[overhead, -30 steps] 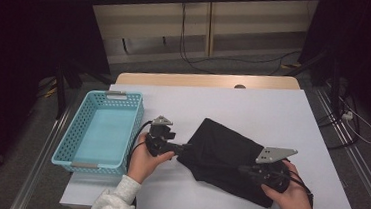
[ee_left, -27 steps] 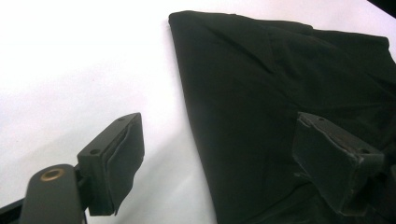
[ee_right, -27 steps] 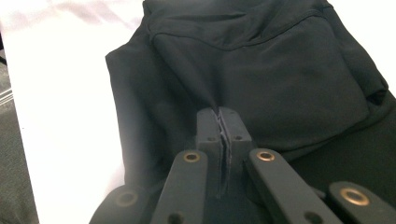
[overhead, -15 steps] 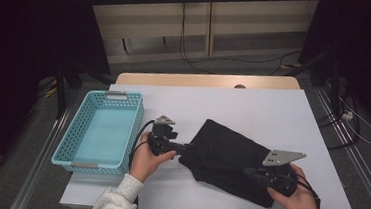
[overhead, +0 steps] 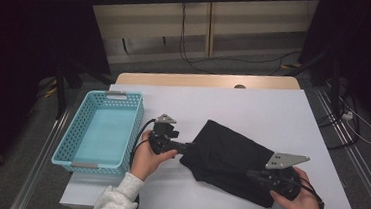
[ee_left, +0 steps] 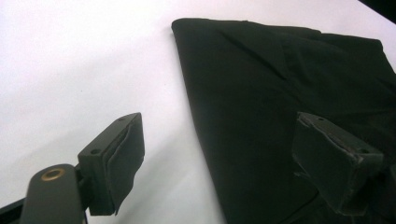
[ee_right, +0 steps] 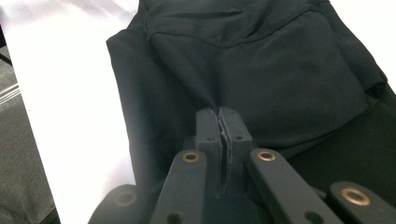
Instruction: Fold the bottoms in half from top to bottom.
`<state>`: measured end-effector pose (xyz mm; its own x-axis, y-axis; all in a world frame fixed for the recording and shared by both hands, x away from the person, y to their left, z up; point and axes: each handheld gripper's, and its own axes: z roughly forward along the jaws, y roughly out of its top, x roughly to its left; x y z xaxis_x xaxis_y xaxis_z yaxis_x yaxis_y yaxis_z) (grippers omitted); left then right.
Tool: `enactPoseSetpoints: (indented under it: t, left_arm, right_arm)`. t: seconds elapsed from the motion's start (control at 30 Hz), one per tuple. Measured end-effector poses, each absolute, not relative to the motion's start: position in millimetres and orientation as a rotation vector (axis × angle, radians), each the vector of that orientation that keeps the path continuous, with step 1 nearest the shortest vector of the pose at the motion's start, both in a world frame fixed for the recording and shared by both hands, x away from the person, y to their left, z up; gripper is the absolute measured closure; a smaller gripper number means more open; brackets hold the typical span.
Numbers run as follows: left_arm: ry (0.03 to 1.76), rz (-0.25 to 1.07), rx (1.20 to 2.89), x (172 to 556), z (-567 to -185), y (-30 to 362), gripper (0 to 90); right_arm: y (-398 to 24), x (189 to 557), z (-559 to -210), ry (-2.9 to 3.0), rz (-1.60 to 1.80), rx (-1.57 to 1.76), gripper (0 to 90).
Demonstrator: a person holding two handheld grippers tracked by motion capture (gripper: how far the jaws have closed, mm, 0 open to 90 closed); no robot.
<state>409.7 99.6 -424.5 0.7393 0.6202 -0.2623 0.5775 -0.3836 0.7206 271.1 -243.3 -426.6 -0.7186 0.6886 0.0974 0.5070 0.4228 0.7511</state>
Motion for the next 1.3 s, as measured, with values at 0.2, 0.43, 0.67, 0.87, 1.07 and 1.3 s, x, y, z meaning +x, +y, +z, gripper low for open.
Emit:
enactPoseSetpoints:
  t: [0.2,0.43,0.67,0.87,1.07,1.3]
  left_arm:
    - [0.901,0.051,2.089,410.9,-426.5,96.4,17.5]
    - [0.888,0.059,2.108,410.2,-428.0,92.8,17.5]
    - [0.897,0.047,2.104,411.0,-429.1,93.1,17.4]
    - [0.889,0.044,2.102,410.6,-426.9,92.6,17.3]
    - [0.896,0.045,2.096,411.0,-426.6,94.0,17.3]
    - [0.895,0.051,2.095,410.1,-426.1,92.6,17.2]
  right_arm:
    - [-247.3,268.9,-424.6,2.435,1.171,1.06,88.3]
    - [-253.0,267.3,-423.1,2.425,1.169,1.063,88.3]
    - [-264.1,263.2,-421.0,2.399,1.18,1.094,88.3]
    - [-261.9,258.7,-419.5,2.4,1.18,1.082,88.3]
    - [-264.8,255.8,-418.6,2.392,1.177,1.088,88.3]
    - [-267.9,252.2,-419.9,2.39,1.175,1.097,88.3]
